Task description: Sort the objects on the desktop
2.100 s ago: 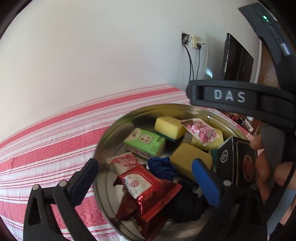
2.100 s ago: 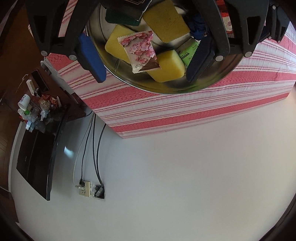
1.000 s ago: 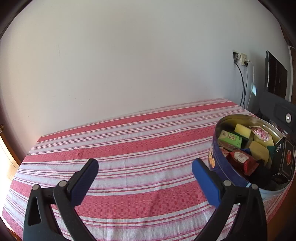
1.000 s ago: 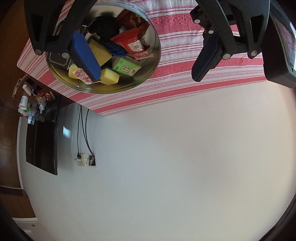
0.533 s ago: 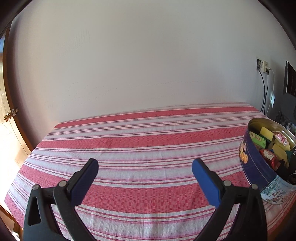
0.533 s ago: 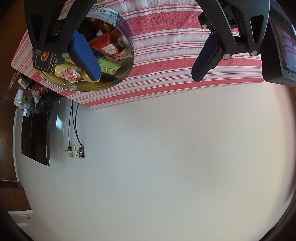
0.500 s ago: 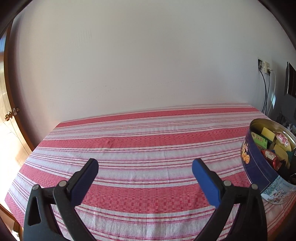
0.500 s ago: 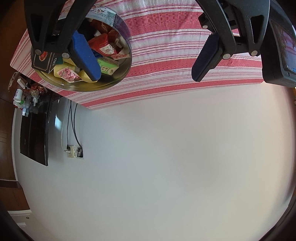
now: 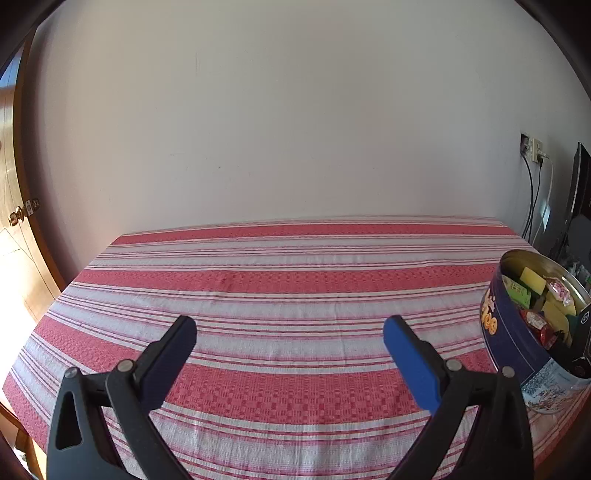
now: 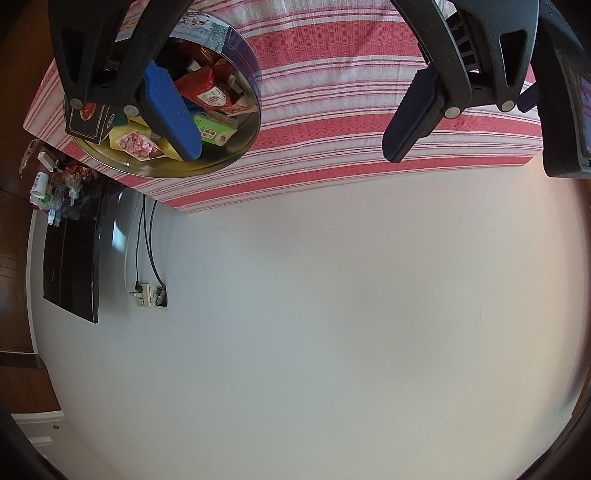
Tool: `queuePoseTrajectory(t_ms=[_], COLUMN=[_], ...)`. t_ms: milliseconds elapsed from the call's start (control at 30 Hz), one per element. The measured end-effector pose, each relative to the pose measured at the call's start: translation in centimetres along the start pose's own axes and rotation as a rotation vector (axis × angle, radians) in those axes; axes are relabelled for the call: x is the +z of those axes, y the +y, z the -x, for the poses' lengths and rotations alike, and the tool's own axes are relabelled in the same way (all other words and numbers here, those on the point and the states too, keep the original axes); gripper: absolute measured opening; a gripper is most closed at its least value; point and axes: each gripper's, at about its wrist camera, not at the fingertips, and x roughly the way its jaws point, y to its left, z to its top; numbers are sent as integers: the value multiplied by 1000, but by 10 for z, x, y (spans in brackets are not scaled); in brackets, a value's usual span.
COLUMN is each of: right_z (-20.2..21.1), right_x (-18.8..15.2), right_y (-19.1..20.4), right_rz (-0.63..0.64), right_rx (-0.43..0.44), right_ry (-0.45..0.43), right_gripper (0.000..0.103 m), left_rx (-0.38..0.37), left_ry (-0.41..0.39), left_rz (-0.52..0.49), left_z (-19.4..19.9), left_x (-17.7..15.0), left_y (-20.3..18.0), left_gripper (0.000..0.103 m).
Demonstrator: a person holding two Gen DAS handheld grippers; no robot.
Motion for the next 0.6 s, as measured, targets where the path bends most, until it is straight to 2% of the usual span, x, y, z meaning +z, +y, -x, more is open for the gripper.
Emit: queuePoseTrajectory(t_ms=[400,600], right_z=[21,35], right_x=[-4,-4], right_y=[-46,-63], right_rz=[-33,-1], right_rx=[-140,-206], right_ry=[-16,-43], right_gripper=[100,100], left_rx=[-65,-108], left_ry=[-21,-39], left_rz=[-79,-116], left_z=[17,29], left_x=[-3,-2], left_y=[-31,-48], left_gripper=[103,103])
